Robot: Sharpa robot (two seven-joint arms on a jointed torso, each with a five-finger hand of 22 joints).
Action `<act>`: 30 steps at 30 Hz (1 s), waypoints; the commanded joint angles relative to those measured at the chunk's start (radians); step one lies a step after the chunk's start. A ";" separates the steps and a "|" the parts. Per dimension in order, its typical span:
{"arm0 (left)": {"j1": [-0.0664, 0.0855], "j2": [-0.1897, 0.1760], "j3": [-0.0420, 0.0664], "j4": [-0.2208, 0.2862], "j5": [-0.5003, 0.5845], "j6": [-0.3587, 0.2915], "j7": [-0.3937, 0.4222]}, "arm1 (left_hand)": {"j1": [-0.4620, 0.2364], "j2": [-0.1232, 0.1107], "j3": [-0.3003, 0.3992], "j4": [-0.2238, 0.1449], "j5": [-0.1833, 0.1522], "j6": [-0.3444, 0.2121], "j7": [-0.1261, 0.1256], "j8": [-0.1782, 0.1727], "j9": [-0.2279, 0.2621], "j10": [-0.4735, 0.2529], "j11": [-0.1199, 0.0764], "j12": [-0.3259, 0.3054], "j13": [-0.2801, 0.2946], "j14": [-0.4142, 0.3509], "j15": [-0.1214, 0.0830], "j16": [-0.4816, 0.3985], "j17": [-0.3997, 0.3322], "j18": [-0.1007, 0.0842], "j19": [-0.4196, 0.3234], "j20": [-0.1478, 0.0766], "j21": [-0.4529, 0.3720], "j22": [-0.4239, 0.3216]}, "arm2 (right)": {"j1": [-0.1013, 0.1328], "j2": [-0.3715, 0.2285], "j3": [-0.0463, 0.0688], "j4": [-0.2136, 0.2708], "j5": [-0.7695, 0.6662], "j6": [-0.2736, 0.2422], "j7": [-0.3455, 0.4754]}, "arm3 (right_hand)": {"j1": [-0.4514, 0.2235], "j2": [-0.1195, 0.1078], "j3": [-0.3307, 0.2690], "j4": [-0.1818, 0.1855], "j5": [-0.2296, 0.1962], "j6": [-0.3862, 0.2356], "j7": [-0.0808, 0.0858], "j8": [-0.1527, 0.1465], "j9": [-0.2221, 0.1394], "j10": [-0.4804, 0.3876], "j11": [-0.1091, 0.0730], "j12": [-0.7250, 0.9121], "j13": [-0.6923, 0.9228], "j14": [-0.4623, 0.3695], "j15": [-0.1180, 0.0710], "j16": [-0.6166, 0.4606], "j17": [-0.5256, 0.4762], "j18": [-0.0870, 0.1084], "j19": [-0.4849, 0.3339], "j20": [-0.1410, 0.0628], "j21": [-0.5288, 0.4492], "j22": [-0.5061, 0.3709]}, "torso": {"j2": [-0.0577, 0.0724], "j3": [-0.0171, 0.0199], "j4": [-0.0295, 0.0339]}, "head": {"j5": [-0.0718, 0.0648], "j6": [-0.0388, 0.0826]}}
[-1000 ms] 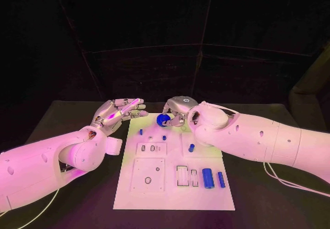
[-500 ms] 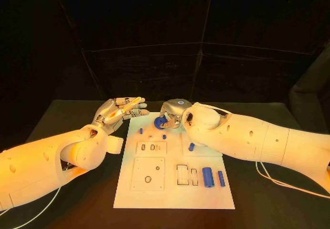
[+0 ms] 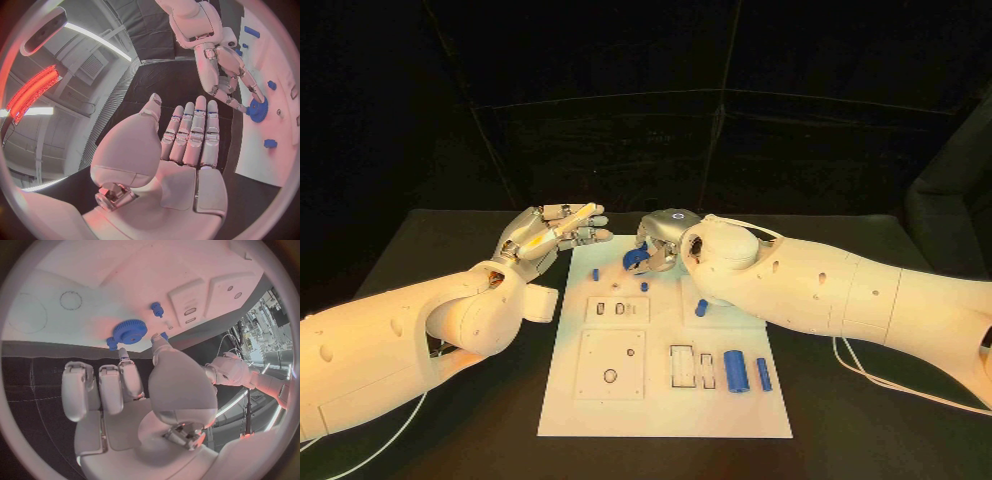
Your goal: Assemble the parts on the task board
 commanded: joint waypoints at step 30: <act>0.002 -0.005 0.001 -0.011 0.000 0.006 0.008 | -0.004 0.006 -0.007 -0.002 -0.001 0.006 -0.001 -0.004 0.000 0.003 -0.004 -0.004 -0.001 0.000 0.001 -0.006 -0.002 0.015 0.010 -0.001 -0.005 -0.001 | -0.002 -0.415 -0.002 0.110 0.523 -0.133 0.466 | 0.216 0.038 0.007 -0.152 0.091 0.042 -0.021 0.002 0.001 0.013 -0.012 0.017 0.085 0.067 -0.009 0.005 0.073 -0.004 0.000 -0.006 0.002 0.074 | -0.007 0.0090 -0.0199 | -0.018 0.018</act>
